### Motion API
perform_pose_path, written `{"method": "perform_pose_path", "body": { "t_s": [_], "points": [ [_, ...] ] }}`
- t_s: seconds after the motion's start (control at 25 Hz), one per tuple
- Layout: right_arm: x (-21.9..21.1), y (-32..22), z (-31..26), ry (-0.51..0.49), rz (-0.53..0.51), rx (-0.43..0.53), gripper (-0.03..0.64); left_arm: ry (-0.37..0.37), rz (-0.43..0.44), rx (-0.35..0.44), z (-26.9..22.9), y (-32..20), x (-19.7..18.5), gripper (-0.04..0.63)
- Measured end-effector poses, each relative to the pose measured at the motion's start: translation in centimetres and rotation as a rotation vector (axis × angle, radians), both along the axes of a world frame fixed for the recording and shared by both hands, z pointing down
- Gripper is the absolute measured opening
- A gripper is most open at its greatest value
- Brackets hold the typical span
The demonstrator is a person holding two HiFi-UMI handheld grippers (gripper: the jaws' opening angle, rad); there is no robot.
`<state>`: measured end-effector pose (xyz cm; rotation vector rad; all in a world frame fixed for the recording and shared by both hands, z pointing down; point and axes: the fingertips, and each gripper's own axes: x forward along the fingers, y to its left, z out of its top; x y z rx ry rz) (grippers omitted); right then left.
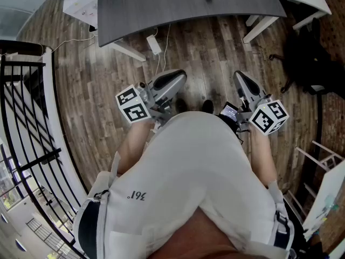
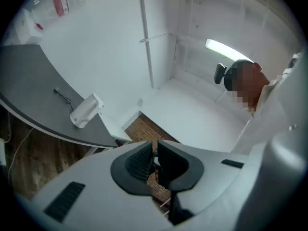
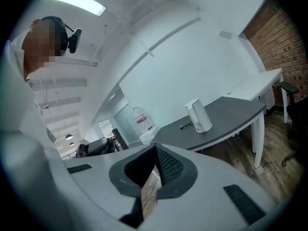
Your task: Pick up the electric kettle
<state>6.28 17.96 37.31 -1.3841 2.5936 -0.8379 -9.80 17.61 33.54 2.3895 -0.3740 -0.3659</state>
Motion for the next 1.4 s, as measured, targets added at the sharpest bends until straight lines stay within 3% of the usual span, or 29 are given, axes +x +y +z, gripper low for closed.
{"method": "perform_pose_path", "body": {
  "t_s": [0.08,0.28,0.68,0.96,1.24,1.4],
  "points": [
    [-0.2,-0.3,0.0,0.006,-0.005,0.001,0.008,0.006,-0.015,-0.031,0.3,-0.5,-0.3,0.006],
    [-0.2,-0.5,0.4,0.021,-0.015,0.002,0.008,0.033,-0.006,-0.084,0.8,-0.6,-0.4,0.003],
    [0.2,-0.8,1.2,0.056,-0.014,-0.015,0.008,-0.012,0.019,-0.045,1.1,-0.1,1.0,0.005],
    [0.8,-1.1,2.4,-0.024,-0.035,-0.083,0.009,-0.047,-0.040,-0.037,1.4,-1.0,1.7,0.005],
    [2.9,-1.7,2.5,-0.014,-0.023,-0.064,0.011,-0.078,-0.124,-0.037,1.7,-2.1,2.3,0.005],
    [4.2,-1.9,2.5,-0.006,-0.029,-0.048,0.055,-0.069,-0.139,-0.033,1.6,-2.0,3.3,0.005]
  ]
}}
